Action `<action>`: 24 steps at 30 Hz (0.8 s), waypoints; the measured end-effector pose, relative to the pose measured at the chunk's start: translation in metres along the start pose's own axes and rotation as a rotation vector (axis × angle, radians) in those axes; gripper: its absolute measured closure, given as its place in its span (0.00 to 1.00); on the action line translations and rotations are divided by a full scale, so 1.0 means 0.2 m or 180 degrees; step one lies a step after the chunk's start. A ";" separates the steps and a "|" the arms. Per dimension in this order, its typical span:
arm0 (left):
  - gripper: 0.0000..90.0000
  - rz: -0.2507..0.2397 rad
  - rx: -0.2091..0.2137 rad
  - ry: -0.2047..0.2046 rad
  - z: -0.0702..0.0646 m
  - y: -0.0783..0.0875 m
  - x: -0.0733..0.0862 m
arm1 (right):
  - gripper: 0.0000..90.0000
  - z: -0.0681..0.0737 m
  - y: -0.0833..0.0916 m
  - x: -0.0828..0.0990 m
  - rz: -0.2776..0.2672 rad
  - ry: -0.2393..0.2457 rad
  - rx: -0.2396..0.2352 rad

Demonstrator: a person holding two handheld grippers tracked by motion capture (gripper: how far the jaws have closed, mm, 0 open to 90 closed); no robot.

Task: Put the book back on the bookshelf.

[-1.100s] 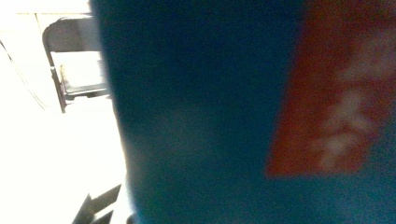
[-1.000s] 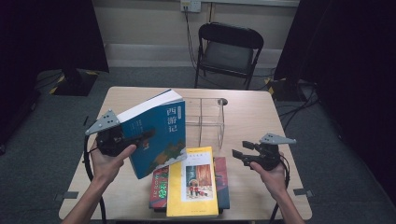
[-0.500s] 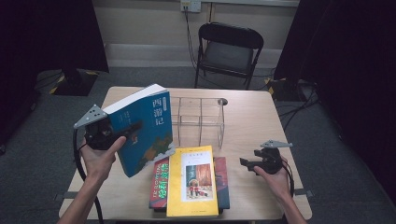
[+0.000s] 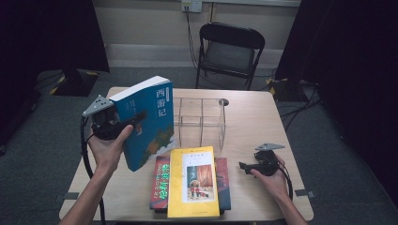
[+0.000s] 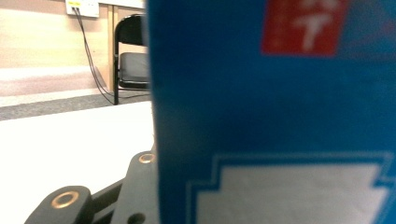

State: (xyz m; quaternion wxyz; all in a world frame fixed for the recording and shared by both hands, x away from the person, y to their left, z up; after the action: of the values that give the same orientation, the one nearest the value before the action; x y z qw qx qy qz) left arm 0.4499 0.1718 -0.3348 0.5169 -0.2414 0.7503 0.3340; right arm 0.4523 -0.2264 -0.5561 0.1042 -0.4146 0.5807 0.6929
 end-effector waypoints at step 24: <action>0.69 0.0166 -0.0505 -0.0035 0.00 -0.21 0.00 | 0.16 0.01 -0.01 0.02 -0.0193 0.0156 0.0143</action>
State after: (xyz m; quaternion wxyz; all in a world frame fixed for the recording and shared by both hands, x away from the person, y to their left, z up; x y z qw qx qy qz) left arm 0.4802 0.1431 -0.3449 0.4914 -0.2602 0.7246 0.4071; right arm 0.4499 -0.2258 -0.5605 0.1202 -0.4463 0.5857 0.6658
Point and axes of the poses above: each handheld gripper's, and its own axes: y roughly backward along the jaws, x roughly out of its underside, z roughly to its left, the point moved 9 cm from there along -y, roughly forward along the jaws, and after that the axes turned 7 degrees about x, right-handed, at the moved point
